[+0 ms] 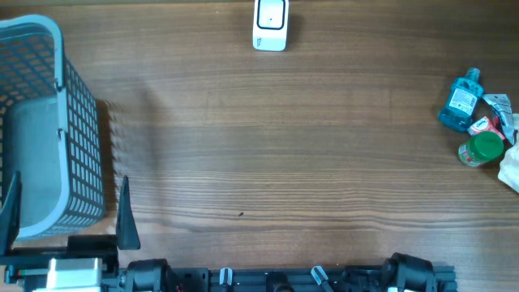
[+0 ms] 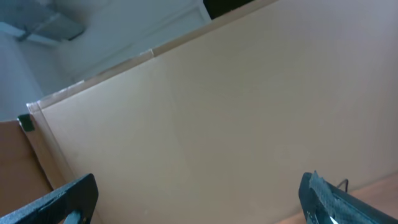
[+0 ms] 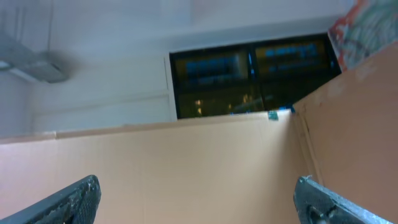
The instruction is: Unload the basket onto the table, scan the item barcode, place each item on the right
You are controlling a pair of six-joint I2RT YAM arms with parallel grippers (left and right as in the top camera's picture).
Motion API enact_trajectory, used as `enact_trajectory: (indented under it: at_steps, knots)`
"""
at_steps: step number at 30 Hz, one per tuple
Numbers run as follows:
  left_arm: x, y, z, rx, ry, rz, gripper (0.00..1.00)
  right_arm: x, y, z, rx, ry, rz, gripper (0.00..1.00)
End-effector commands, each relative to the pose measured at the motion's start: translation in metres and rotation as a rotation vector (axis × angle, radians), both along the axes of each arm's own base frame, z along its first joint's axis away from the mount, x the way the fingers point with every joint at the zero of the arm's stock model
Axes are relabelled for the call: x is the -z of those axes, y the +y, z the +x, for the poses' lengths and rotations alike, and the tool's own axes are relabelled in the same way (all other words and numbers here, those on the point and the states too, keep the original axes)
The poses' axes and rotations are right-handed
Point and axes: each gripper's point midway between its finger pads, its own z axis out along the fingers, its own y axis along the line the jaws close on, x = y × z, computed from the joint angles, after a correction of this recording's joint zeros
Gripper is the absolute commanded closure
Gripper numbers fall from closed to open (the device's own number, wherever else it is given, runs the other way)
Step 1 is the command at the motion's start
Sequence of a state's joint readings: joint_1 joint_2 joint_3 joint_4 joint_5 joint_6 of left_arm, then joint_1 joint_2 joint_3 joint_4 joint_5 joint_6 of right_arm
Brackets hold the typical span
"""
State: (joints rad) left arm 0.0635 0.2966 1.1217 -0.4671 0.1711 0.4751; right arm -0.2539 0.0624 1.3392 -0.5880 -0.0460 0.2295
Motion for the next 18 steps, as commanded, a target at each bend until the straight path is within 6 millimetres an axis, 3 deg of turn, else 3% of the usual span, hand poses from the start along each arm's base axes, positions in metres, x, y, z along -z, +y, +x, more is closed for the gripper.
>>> enact_trajectory:
  at_steps: [1,3,8,13,18]
  knots:
    - [0.0,0.003,0.001,-0.02,-0.005,0.011,0.0,0.006,0.0,-0.024,-0.034,-0.055,0.023,0.0]
    - [-0.001,0.005,-0.003,-0.036,-0.015,0.006,0.0,0.009,-0.003,-0.016,-0.075,-0.035,0.03,0.0]
    - [-0.006,0.001,-0.046,-0.025,-0.116,0.007,0.0,0.026,-0.011,0.02,-0.106,0.044,0.033,0.0]
    - [0.0,-0.005,-0.08,-0.006,-0.186,0.02,0.0,0.039,0.006,0.047,-0.229,0.101,-0.026,0.0]
    - [0.01,-0.009,-0.085,0.019,-0.207,0.032,0.0,0.035,0.005,0.056,-0.255,0.067,-0.035,0.0]
